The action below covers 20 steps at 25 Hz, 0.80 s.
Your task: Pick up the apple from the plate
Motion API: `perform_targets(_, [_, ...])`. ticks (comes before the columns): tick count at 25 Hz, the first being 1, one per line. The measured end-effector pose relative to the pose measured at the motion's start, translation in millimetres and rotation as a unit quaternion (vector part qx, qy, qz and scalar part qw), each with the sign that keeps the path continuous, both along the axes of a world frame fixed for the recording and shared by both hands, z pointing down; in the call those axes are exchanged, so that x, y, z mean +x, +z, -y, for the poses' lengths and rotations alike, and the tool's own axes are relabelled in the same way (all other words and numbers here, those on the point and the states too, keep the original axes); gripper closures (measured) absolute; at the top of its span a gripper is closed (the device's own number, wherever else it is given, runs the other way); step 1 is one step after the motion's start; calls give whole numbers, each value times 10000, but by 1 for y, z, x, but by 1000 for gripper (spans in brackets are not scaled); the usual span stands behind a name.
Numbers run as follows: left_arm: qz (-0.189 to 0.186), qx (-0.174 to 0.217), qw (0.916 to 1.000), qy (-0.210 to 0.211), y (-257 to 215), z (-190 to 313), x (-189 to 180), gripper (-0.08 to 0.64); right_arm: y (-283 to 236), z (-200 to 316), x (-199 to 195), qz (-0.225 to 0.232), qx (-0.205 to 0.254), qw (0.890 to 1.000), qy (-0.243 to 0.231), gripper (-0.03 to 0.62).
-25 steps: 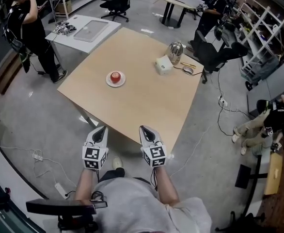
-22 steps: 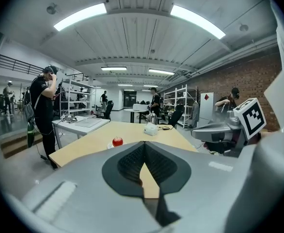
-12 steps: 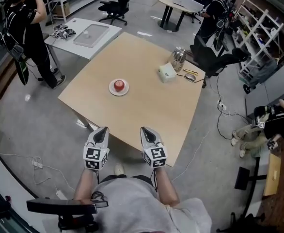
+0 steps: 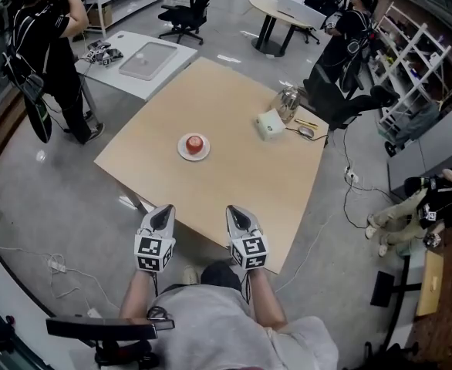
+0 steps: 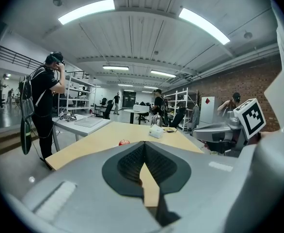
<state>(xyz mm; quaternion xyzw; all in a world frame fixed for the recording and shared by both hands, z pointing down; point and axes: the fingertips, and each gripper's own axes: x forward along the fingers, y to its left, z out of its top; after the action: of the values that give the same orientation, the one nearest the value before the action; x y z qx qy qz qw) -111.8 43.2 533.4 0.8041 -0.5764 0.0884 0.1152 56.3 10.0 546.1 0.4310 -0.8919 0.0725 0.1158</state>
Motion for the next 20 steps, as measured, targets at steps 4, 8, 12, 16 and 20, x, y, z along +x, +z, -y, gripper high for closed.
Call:
perform_targets(4, [-53, -34, 10000, -40, 2, 9, -5, 540, -1, 8, -1, -35, -12, 10000, 24, 586])
perform_targets(8, [-84, -20, 9999, -66, 5, 23, -5, 540, 4, 21, 3, -41, -94, 9999, 80, 586])
perform_targets(12, [-68, -16, 10000, -53, 6, 42, -6, 540, 7, 41, 3, -23, -117, 9999, 118, 586])
perform_targets(16, [-48, -115, 9999, -45, 10, 59, -9, 540, 8, 60, -1, 1, -146, 9998, 132, 586])
perform_targets(20, [-56, -175, 9998, -81, 15, 79, -12, 540, 16, 79, -2, -1, -256, 9996, 143, 586])
